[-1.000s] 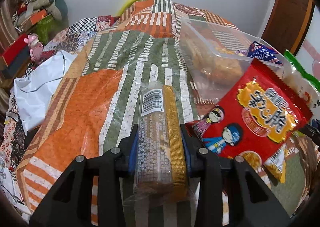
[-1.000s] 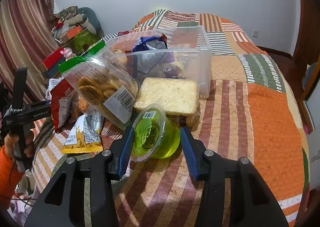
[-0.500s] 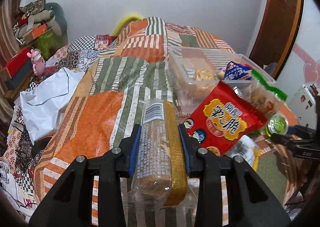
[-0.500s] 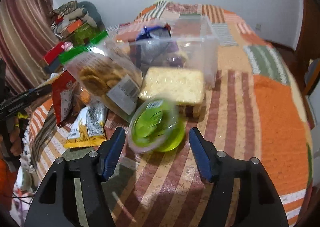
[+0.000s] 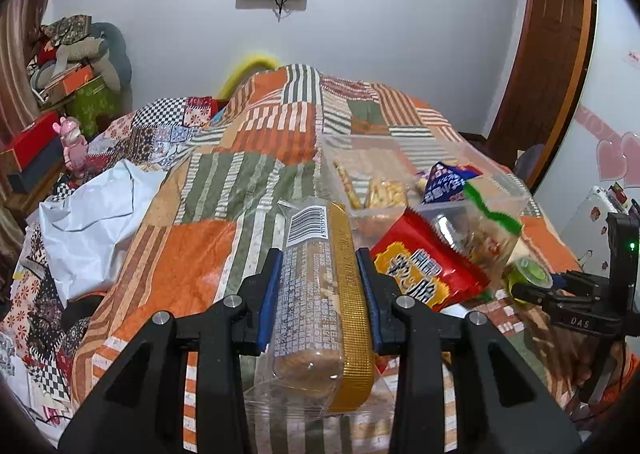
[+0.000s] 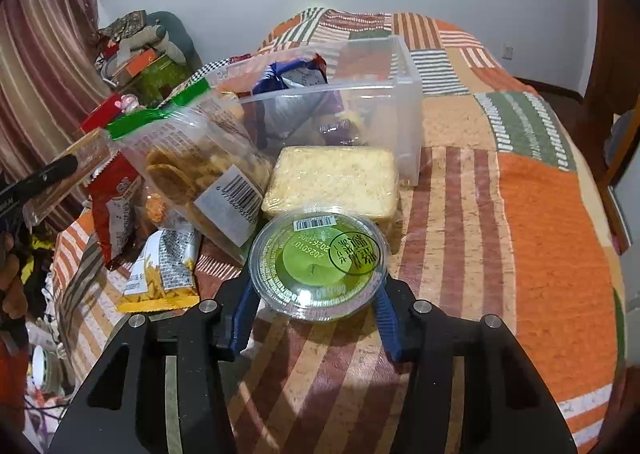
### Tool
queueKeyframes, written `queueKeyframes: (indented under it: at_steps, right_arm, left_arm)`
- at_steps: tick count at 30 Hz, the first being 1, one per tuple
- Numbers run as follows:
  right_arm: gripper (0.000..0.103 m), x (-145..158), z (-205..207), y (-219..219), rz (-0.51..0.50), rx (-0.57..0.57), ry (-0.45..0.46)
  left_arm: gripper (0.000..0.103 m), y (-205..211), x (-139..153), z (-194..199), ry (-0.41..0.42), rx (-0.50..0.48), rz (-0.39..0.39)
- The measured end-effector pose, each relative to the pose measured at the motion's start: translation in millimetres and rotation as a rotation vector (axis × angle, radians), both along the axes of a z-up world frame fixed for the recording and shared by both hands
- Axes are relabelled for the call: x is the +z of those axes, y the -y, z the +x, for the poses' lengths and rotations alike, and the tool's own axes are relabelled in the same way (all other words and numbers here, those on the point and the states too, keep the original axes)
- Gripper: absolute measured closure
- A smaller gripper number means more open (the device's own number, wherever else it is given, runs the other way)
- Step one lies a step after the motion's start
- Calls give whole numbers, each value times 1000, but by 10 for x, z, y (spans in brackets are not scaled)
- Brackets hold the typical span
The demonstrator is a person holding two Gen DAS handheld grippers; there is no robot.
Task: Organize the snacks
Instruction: 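Grasp the wafer-roll pack with the left gripper while the right grasps the jelly cup, then carry both items over the clear box and open both grippers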
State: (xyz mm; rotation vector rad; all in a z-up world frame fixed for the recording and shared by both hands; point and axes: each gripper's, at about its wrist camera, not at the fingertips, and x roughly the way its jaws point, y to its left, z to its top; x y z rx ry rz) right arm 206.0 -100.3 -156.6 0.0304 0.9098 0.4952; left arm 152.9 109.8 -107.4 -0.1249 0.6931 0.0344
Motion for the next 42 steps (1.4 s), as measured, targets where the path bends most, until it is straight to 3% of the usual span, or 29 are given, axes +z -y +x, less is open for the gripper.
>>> queueKeyframes:
  at_steps: [9, 21, 33, 42]
  right_arm:
    - [58, 315, -67, 141, 31, -14, 78]
    - [58, 728, 142, 131, 47, -24, 229]
    - [58, 759, 458, 27, 60, -34, 267]
    - [58, 552, 773, -70, 30, -45, 215]
  left_arm:
    - [67, 88, 217, 141, 53, -18, -1]
    - [67, 280, 380, 508, 93, -57, 8]
    - [67, 335, 227, 963, 56, -83, -21]
    - [67, 327, 49, 1309, 1, -82, -73]
